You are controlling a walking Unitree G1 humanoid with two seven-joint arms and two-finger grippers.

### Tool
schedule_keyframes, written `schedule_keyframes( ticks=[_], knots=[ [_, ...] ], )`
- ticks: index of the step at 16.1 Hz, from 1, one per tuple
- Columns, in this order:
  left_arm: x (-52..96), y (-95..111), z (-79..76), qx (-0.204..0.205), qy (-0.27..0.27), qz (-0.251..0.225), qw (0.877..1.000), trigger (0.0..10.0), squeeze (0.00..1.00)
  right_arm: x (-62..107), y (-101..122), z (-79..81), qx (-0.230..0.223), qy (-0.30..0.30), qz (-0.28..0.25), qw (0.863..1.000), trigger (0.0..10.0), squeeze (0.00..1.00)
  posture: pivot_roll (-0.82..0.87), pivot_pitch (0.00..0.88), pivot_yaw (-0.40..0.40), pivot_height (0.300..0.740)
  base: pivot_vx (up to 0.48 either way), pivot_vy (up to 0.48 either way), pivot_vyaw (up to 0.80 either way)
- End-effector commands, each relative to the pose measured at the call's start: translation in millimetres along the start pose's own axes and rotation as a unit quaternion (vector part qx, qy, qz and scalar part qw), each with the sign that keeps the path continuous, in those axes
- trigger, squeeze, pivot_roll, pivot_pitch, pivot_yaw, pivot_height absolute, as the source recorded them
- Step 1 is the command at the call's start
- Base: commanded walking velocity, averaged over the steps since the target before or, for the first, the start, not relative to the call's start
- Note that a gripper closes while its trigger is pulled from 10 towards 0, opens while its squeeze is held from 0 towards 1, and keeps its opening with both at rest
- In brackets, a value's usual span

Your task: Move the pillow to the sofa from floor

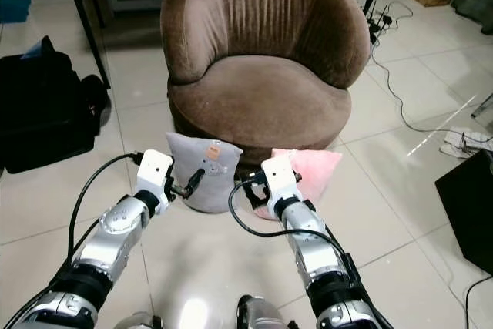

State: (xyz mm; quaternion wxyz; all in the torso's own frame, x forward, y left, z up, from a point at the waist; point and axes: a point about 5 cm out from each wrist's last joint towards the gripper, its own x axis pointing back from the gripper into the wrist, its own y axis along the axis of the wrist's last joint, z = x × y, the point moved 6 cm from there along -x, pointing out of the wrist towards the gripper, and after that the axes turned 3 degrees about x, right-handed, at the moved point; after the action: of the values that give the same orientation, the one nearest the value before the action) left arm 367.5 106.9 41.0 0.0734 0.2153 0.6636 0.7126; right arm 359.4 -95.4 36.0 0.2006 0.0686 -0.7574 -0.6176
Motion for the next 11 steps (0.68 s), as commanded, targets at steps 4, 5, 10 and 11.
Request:
schedule_keyframes(
  ticks=[4,5,10,11],
  knots=[
    [-2.4,0.6,-1.0,-0.009,0.0,0.002,1.0,10.0,0.0,0.8,-3.9,-6.3,-0.005,-0.012,0.004,1.0,10.0,0.0,-0.01,0.09,-0.099,0.74,0.0,0.0,0.0],
    [-2.4,1.2,-0.4,-0.01,0.001,0.001,1.0,10.0,0.0,0.3,-3.2,-5.8,-0.005,-0.011,0.003,1.0,10.0,0.0,-0.01,0.09,-0.099,0.74,0.0,0.0,0.0],
    [-3.2,0.4,-1.0,-0.011,-0.001,0.002,1.0,10.0,0.0,-0.7,-1.8,-7.1,0.0,-0.012,-0.001,1.0,10.0,0.0,-0.01,0.073,-0.1,0.74,0.0,0.0,0.0],
    [-3.1,0.3,-0.9,-0.012,-0.001,0.002,1.0,10.0,0.0,-0.5,-1.4,-7.0,0.0,-0.011,-0.003,1.0,10.0,0.0,-0.01,0.073,-0.1,0.74,0.0,0.0,0.0]
  ],
)
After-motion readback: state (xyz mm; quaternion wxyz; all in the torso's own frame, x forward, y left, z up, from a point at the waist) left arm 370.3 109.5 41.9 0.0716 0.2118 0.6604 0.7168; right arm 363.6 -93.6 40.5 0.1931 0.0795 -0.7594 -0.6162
